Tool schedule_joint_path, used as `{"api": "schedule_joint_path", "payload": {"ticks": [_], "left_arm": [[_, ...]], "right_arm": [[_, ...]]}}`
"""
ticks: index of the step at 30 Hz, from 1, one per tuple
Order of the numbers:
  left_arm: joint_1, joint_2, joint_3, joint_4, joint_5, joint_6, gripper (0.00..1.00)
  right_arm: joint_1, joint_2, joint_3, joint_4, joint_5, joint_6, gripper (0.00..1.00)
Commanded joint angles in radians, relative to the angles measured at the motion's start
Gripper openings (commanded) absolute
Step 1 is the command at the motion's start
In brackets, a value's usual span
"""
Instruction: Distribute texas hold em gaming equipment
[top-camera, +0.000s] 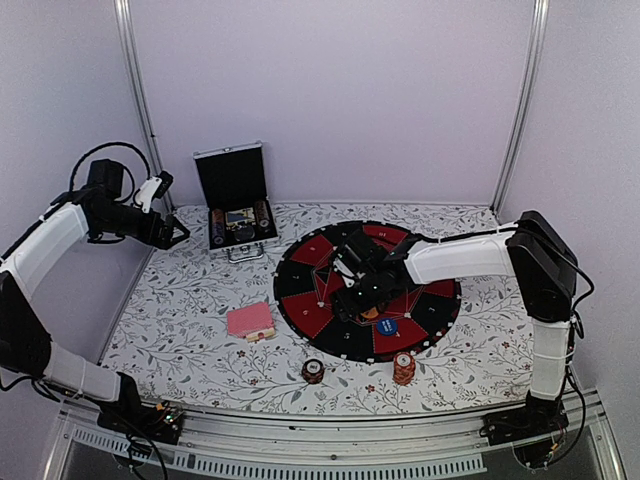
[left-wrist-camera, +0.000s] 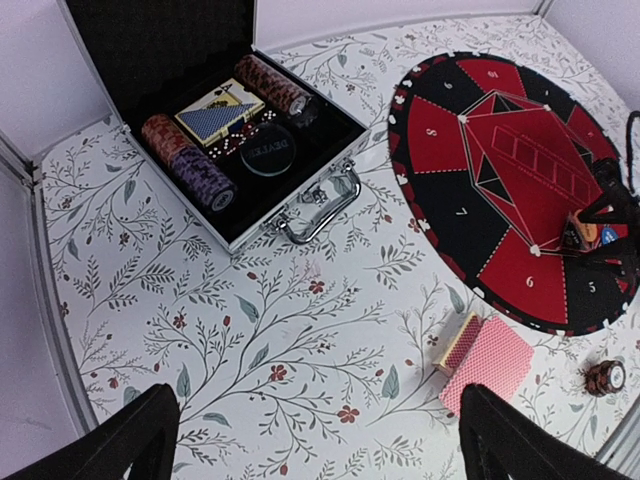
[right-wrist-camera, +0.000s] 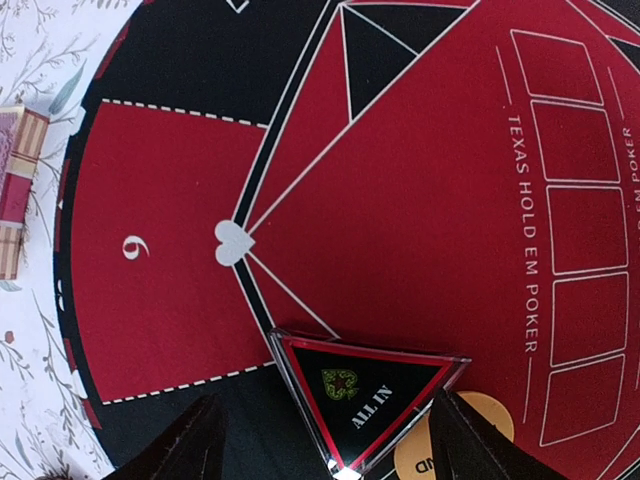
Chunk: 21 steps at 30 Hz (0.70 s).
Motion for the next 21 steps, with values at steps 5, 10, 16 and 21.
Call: {"api": "schedule_joint_path", "payload": {"ticks": [5, 10, 16, 21], "left_arm": [[0.01, -0.022, 0.014, -0.019, 0.03, 0.01, 1.0], [0.01, -0.03, 0.015, -0.019, 0.029, 0.01, 1.0], [0.01, -0.032, 0.019, -0.019, 0.028, 0.008, 1.0], [0.01, -0.032, 0.024, -0.019, 0.03, 0.007, 1.0]], "right_arm": [[-0.003, -0.038, -0.08, 0.024, 0.012, 0.035, 0.75], [-0.001, -0.026, -0.075, 0.032, -0.006, 0.038, 0.73], [0.014, 0.013, -0.027, 0.018, -0.001, 0.016, 0.67], [0.02, 0.042, 0.001, 0.008, -0.004, 0.005, 0.62]]}}
